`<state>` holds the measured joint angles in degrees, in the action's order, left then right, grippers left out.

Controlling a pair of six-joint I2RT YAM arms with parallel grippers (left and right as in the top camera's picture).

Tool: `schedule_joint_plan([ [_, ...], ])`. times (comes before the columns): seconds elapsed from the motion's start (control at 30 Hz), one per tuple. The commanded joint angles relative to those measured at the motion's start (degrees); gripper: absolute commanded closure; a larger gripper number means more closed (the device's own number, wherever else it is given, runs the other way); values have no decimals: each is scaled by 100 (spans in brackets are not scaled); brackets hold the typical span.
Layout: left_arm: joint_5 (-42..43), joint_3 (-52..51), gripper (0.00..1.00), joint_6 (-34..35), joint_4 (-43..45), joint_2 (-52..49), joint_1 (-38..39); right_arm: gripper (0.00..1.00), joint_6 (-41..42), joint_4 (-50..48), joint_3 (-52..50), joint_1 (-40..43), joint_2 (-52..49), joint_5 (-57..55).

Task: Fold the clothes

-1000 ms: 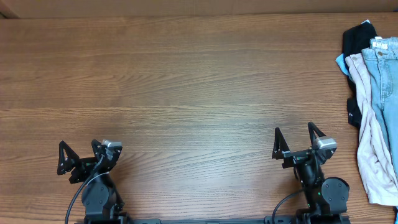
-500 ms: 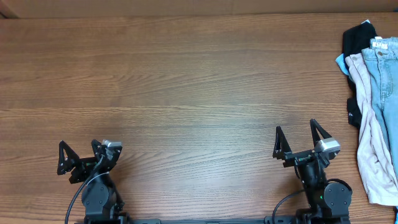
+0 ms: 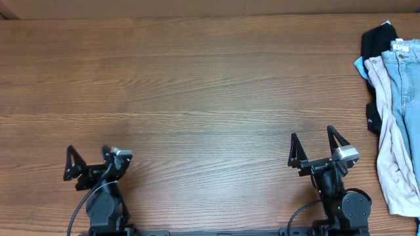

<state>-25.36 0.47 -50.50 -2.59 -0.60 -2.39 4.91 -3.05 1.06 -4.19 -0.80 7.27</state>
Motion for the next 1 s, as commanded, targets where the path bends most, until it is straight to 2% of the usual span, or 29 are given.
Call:
schedule_joint_plan([
  [0.0, 1768, -17, 0, 1869, -83, 28, -15, 0, 28, -35, -59, -26, 57, 31],
  [0.07, 2719, -17, 0, 3130, -190, 28, -17, 0, 28, -35, -59, -26, 57, 31],
  [0.1, 3012, -15, 0, 4009, -160, 22, -15, 0, 28, -33, -59, -26, 57, 31],
  [0.13, 3150, -15, 0, 4894, -144, 22, -15, 0, 28, -33, -59, -26, 57, 33],
  [0.2, 3134, -13, 0, 7217, -144, 7, -15, 0, 28, -33, -59, -26, 57, 48],
  [0.23, 3143, -13, 0, 8150, -146, -15, -15, 0, 33, -33, -59, -26, 57, 70],
  [0.27, 3244, -13, 0, 8642, -140, -48, -15, 0, 33, -35, -59, -26, 57, 144],
  [0.43, 2940, -15, 0, 9464, 289, -68, -20, 0, 748, -33, -48, -26, 57, 203],
  [0.5, 3058, 20, 0, 9457, 380, -68, -20, 0, 946, 4, 37, -26, 57, 201],
  [0.57, 3145, 146, 0, 9156, 363, -74, -20, 0, 975, 170, 260, -26, 57, 177],
  [0.63, 2830, 715, 0, 8238, 74, -210, -22, 0, 909, 907, 1054, -20, -33, -26],
  [0.77, 2629, 1615, 0, 7569, -393, -822, -22, 0, 507, 1888, 2188, -20, -470, -37],
  [0.97, 3045, 3252, 0, 7390, -994, -2437, -22, 0, 509, 2710, 3799, -20, -1598, 9],
])
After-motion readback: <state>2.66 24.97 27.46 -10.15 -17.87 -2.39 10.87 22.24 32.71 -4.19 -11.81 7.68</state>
